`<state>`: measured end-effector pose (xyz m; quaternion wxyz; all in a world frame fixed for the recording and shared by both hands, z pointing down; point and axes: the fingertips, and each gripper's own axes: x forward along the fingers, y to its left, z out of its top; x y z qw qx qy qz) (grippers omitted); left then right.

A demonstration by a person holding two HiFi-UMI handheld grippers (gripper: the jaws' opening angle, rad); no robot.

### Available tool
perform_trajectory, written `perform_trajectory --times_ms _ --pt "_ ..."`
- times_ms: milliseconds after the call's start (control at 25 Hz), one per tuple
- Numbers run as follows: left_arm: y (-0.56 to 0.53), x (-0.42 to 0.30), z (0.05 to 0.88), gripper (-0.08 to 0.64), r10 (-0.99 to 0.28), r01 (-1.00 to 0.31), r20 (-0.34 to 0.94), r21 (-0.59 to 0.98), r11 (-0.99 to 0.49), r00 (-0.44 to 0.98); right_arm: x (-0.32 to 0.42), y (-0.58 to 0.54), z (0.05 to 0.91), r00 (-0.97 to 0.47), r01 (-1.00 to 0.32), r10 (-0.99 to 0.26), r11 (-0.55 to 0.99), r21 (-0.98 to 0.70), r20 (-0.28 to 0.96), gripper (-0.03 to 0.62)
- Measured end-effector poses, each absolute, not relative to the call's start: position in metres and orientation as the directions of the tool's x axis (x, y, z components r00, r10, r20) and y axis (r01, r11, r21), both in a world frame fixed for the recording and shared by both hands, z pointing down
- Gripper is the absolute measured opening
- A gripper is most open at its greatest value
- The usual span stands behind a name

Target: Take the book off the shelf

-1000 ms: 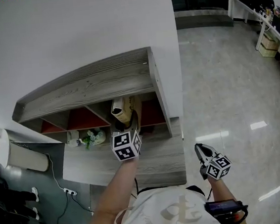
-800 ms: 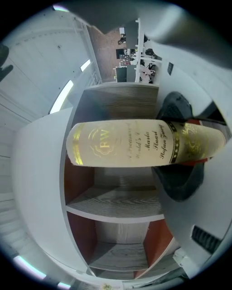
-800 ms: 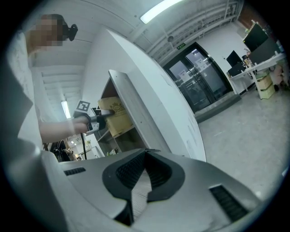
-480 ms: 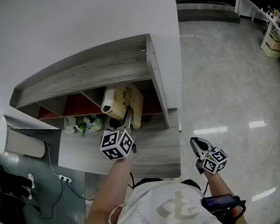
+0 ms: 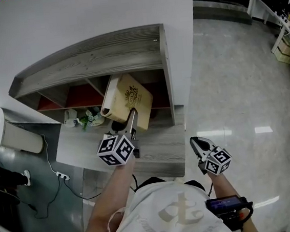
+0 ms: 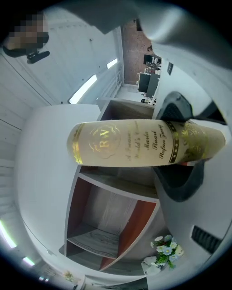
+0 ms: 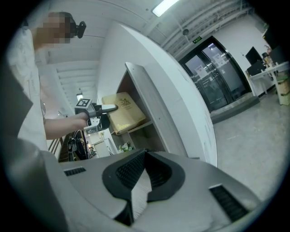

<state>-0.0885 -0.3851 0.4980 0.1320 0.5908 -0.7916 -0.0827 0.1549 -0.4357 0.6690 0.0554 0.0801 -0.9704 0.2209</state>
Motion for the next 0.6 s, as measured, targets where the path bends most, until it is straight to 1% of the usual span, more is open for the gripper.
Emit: perform_trajectory --times_ms 200,440,600 --pt "-0.365 -0.098 0.492 0.221 -0.975 -0.920 0.041 0.325 0.220 -0.219 0.125 -0.426 0.655 -0.991 -0.121 -0.091 0.919 -0.376 0.096 0.006" --pt "-0.324 -0.088 0.507 0.221 -0.984 -0.907 0.006 0.388 0.165 -0.177 0.121 -0.391 0.651 -0.992 -0.105 -0.067 0.917 -0.386 0.111 0.005" --pt "-0.291 -0.093 0.515 0.221 -0.983 -0.900 0.004 0.402 0.168 -0.182 0.114 -0.369 0.645 -0.993 -0.100 -0.063 0.910 -0.403 0.103 0.005"
